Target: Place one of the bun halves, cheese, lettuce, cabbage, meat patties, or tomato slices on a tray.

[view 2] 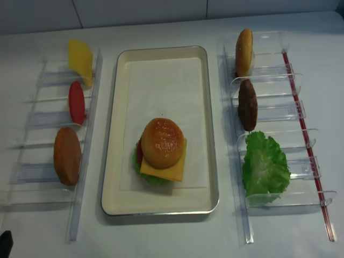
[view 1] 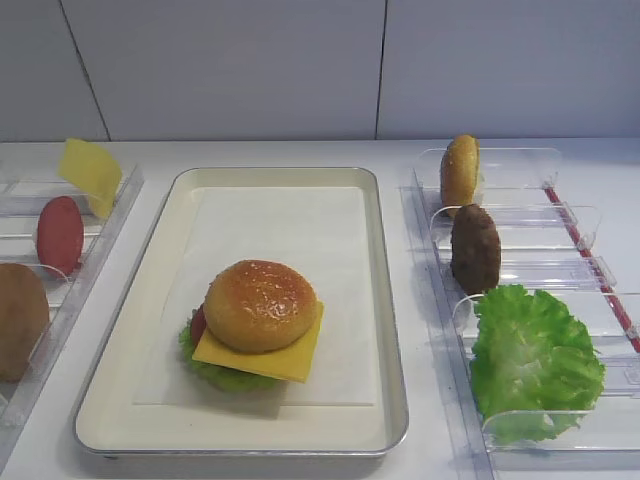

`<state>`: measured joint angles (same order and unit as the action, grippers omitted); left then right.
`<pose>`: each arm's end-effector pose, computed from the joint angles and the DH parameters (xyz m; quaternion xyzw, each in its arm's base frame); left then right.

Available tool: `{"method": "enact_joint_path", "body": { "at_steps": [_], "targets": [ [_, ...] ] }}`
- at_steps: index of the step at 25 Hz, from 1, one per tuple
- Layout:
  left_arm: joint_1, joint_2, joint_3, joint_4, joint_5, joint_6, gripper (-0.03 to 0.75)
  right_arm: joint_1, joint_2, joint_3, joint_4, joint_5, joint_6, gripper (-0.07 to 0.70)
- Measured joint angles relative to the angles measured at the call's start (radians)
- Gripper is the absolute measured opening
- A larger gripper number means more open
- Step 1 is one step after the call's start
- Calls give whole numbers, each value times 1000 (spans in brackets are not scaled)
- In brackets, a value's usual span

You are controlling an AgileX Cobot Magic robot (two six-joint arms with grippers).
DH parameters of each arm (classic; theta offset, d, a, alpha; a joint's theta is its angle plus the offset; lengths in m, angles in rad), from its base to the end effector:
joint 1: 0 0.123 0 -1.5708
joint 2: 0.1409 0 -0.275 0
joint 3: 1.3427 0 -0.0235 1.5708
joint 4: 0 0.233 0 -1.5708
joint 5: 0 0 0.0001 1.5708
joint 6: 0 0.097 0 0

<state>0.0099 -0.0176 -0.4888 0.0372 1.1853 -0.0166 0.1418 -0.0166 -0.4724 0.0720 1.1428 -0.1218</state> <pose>-0.0125 0.0032 0.2525 -0.0136 0.8823 0.0169 0.4702 -0.0094 0.0051 0.2518 -0.1178 0.8681 0.0407 0.4806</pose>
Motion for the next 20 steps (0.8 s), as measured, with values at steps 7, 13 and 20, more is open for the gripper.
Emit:
{"method": "enact_joint_path", "body": {
  "at_steps": [7, 13, 20],
  "targets": [
    [0, 0, 0, 0, 0, 0, 326, 0, 0, 0, 0, 2, 0, 535],
    [0, 0, 0, 0, 0, 0, 326, 0, 0, 0, 0, 2, 0, 532],
    [0, 0, 0, 0, 0, 0, 326, 0, 0, 0, 0, 2, 0, 532]
  ]
}}
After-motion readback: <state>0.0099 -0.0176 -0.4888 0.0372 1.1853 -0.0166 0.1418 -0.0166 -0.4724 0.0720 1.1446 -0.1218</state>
